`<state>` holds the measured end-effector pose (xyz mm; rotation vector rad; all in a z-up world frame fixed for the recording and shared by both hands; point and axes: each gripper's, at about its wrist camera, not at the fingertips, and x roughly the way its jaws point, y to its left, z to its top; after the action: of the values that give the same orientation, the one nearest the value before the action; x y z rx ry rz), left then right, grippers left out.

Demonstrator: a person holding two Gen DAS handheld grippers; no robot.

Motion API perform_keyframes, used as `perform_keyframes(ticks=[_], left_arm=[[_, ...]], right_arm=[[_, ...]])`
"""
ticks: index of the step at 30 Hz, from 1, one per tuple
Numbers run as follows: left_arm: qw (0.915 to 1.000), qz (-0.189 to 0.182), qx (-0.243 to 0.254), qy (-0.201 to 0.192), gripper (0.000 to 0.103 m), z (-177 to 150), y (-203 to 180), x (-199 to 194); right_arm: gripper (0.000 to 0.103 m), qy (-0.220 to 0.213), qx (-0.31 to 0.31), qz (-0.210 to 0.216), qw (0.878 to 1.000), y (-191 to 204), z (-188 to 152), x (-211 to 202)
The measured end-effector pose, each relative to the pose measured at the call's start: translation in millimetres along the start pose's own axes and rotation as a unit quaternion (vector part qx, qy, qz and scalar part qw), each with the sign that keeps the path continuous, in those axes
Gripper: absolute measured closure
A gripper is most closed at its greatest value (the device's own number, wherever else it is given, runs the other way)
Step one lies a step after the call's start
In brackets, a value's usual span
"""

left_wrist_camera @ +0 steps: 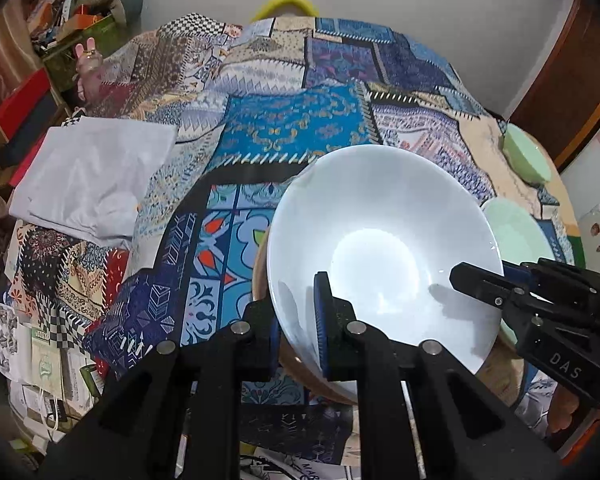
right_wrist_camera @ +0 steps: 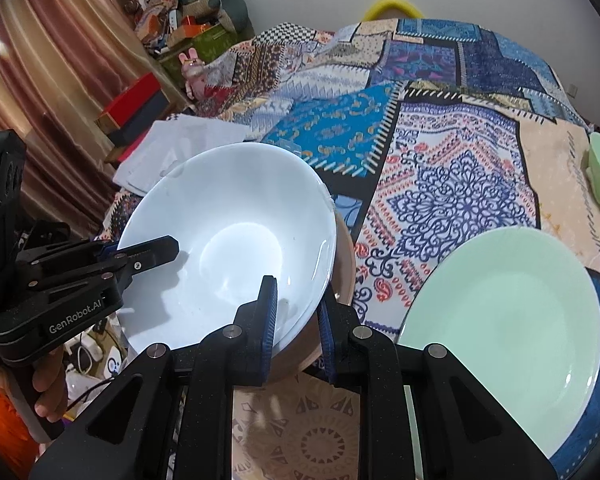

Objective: Organize plates and bowls
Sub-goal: 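Lower the white spotted bowl into the pink bowl and open the grippers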

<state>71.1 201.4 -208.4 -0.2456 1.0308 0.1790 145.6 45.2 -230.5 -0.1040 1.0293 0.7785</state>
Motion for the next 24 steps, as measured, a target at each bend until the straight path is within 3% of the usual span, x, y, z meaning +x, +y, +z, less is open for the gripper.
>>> perform_keyframes(ticks=[12,21,24], left_arm=[[0.9995,-0.023,-0.012,0.019,0.089,-9,8,16],[0.9994,0.021,0.025,0.012,0.088,-12,-7,20],[0.9992,0.028,0.027,0.008,0.088,-12,-8,22]], right_arm=[[0.085,0.014,-0.005,0.000,1.000,-2,-7,6],[0.081,0.004,-0.023,-0.029,0.999,-2,-8,-3],[0.081,0.004,-0.020,-0.020,1.000,-8,-12,-4]])
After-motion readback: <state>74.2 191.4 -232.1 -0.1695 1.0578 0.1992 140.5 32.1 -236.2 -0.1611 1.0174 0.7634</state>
